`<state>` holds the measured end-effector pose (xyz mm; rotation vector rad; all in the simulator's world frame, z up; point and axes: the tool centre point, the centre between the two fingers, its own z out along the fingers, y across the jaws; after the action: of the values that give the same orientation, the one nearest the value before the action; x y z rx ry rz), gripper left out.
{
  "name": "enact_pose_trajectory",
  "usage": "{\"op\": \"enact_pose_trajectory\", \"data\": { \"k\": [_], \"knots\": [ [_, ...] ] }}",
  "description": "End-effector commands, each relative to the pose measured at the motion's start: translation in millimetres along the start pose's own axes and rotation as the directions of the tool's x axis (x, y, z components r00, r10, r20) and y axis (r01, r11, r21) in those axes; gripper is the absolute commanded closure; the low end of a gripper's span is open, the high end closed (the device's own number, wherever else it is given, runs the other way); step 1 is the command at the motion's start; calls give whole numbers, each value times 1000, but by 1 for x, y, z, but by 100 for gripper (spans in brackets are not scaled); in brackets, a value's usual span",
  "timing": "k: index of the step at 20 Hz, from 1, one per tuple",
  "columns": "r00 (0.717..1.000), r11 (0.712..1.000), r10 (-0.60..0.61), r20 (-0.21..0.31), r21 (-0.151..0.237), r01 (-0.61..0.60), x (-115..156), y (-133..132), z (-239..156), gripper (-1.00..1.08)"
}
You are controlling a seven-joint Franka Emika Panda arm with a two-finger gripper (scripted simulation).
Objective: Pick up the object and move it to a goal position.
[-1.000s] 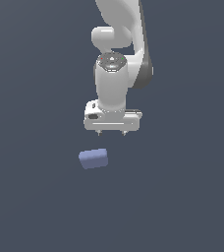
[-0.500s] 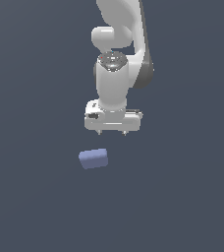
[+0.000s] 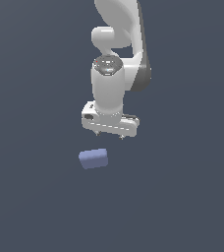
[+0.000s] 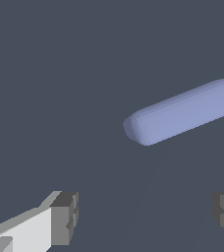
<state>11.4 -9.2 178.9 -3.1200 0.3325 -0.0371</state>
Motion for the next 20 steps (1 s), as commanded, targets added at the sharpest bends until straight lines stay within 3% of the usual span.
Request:
{"op": "enact_pose_trajectory", "data": {
  "k": [1, 5, 10, 15, 20],
  "knots": [
    [998, 998, 65, 2, 1, -65, 4, 3, 2, -92],
    [983, 983, 186, 7, 1, -186, 10, 9, 6, -92],
    [942, 942, 335, 11, -1, -335, 19, 17, 10, -92],
    [880, 880, 476, 15, -4, -476, 27, 24, 15, -92],
    [797, 797, 604, 16, -9, -604, 35, 32, 19, -92]
  ]
}}
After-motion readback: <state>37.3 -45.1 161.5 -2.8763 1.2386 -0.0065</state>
